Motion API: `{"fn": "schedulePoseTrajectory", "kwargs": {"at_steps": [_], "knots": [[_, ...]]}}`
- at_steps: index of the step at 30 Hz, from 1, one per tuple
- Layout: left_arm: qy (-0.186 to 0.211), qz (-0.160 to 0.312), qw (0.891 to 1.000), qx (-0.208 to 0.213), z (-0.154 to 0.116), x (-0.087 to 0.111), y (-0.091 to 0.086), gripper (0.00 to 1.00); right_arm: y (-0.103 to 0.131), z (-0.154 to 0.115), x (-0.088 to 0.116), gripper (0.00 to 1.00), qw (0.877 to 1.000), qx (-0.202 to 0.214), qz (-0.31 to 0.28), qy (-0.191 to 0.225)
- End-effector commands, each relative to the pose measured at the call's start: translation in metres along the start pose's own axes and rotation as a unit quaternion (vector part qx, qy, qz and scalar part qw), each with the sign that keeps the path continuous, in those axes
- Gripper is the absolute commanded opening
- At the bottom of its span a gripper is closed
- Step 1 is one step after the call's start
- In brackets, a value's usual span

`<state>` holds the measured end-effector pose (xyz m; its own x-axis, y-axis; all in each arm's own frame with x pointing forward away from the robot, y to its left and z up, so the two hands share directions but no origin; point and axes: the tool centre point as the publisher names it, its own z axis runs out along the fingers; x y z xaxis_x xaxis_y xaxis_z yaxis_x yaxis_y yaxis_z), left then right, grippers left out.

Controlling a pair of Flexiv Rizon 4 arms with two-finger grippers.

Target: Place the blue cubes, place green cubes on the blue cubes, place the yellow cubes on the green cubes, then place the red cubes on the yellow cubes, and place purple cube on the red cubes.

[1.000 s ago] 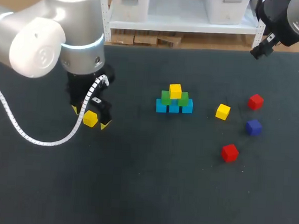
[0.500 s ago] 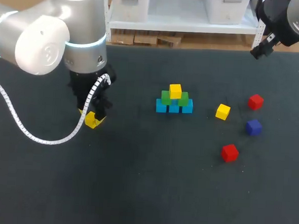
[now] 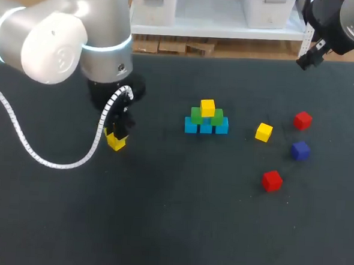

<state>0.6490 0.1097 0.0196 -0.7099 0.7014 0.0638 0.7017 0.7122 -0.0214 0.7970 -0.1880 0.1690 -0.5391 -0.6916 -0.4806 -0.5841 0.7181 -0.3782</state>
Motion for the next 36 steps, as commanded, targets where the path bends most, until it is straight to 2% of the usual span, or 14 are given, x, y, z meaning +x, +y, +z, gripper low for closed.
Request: {"fn": "schedulePoseTrajectory", "kwargs": {"at_steps": [1,3,4,6,9,14,25,31,36], "knots": [[0.006,0.137,0.990,0.003,-0.016,-0.009,-0.007,0.00,0.001,0.000,0.001,1.00,1.000,0.003,0.001,-0.001],[0.003,0.171,0.985,-0.002,-0.024,-0.012,-0.008,0.00,0.001,0.000,0.001,1.00,1.000,0.003,0.001,-0.001],[-0.002,0.185,0.983,0.008,-0.027,-0.013,-0.009,0.00,0.001,0.000,0.001,1.00,1.000,0.003,0.001,-0.001],[0.001,0.217,0.976,-0.004,-0.033,-0.017,-0.010,0.00,0.001,0.000,0.001,1.00,1.000,0.003,0.001,-0.001],[0.011,0.243,0.970,-0.024,-0.040,-0.024,-0.008,0.00,0.001,0.000,0.001,1.00,1.000,0.003,0.001,-0.001],[0.003,0.287,0.957,-0.026,-0.050,-0.040,-0.008,0.00,0.001,0.000,0.001,1.00,1.000,0.003,0.001,-0.001],[0.015,0.339,0.940,-0.037,-0.064,-0.090,-0.020,0.00,0.001,0.000,0.001,1.00,1.000,0.003,0.001,-0.001],[0.025,0.354,0.933,-0.052,-0.073,-0.114,-0.023,0.00,0.001,0.000,0.001,1.00,1.000,0.003,0.001,-0.001],[0.033,0.354,0.932,-0.064,-0.076,-0.131,-0.025,0.00,0.001,0.000,0.001,1.00,1.000,0.003,0.001,-0.001]]}}
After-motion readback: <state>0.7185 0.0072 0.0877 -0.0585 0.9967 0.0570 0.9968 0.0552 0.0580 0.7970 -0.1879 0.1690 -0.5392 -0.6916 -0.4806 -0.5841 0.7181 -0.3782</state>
